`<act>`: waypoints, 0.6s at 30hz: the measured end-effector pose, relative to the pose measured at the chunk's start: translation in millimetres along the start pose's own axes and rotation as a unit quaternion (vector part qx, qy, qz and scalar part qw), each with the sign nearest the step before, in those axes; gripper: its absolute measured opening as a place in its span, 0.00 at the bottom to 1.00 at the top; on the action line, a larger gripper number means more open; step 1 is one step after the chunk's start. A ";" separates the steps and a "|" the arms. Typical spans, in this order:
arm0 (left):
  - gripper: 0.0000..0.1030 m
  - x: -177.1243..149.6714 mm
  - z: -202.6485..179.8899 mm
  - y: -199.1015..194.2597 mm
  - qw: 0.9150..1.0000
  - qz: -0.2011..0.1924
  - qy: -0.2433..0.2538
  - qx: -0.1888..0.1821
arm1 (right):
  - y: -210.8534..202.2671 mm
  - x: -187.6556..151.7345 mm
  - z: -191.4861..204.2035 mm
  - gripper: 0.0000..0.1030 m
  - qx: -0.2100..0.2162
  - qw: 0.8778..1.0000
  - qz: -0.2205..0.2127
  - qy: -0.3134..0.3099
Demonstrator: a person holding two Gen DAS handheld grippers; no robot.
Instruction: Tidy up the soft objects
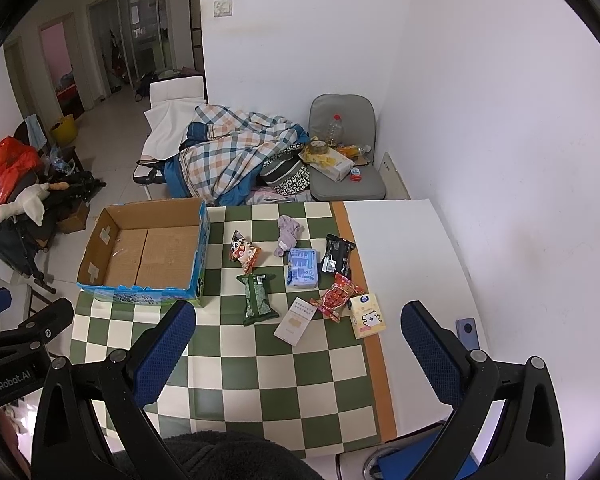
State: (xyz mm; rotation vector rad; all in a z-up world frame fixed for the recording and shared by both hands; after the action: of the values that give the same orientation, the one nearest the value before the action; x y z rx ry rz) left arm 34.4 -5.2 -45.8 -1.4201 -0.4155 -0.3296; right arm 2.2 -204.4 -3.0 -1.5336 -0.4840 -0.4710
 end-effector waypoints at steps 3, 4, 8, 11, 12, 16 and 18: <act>1.00 0.5 0.0 -0.5 1.000 0.000 0.000 0.000 | -0.3 -0.2 0.3 1.00 0.000 1.000 0.000 0.000; 1.00 0.9 -0.1 -0.6 1.000 0.000 0.000 0.000 | 0.4 -1.4 0.2 1.00 -0.001 1.000 -0.001 0.000; 1.00 0.2 -0.5 -0.1 1.000 0.000 -0.001 0.000 | -0.6 -0.4 -0.4 1.00 0.000 1.000 -0.002 0.000; 1.00 0.0 -1.0 0.0 1.000 0.000 -0.001 0.000 | -1.3 0.9 0.2 1.00 -0.001 1.000 -0.002 0.000; 1.00 0.8 -1.0 -0.4 1.000 0.000 -0.001 0.000 | -1.3 1.3 0.3 1.00 0.000 1.000 -0.002 0.001; 1.00 1.3 -2.1 -1.0 1.000 -0.001 0.000 -0.001 | -3.9 2.4 -2.9 1.00 -0.002 1.000 -0.005 0.001; 1.00 1.8 -3.0 -0.7 1.000 -0.001 0.000 -0.001 | -5.1 4.8 -4.2 1.00 -0.002 1.000 -0.006 0.003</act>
State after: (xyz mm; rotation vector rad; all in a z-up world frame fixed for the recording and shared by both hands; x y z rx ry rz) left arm 35.9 -8.2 -44.6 -1.4211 -0.4168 -0.3315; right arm 3.3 -208.5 4.0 -1.5330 -0.4875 -0.4856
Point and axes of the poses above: each gripper's, at about its wrist camera, not at the fingertips, and y roughly the way its jaws point, z to its left, x to its top, the point moved 8 cm from there along y, roughly the way its jaws point, and after that the axes turned 7 degrees about x, right-handed, at the moved point
